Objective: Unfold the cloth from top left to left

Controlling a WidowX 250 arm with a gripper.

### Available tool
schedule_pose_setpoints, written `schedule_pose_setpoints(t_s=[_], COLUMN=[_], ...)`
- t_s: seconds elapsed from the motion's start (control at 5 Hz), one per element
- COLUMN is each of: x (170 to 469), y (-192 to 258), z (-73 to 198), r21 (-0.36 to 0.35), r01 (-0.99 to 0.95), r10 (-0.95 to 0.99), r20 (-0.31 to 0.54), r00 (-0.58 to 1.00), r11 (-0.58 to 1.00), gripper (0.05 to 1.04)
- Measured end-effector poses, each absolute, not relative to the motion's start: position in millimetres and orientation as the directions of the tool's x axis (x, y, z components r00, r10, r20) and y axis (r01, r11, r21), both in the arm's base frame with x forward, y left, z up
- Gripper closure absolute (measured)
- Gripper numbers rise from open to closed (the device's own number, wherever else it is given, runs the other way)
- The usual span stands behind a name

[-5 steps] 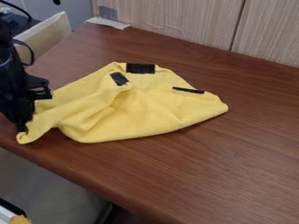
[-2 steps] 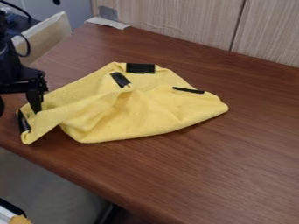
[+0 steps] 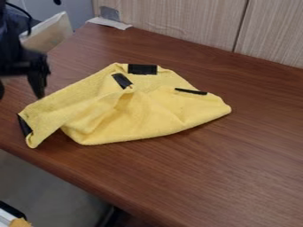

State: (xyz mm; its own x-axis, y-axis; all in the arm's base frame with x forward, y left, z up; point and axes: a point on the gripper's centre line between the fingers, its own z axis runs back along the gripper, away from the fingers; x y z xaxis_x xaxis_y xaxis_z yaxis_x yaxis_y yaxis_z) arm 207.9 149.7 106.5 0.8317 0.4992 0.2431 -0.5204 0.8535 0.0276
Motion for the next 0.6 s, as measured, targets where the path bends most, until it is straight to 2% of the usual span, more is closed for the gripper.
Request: schedule_pose_setpoints(t_s=[0.2,0.6], x=[212,215], y=[139,129], z=[127,135], r21=[0.006,0.006], r01=[-0.495,-0.448], r10=[0.474,0.426], r20=[0.279,0.297], r00=[0.835,0.855], r11=[0.869,0.894], gripper=[0.083,0.083])
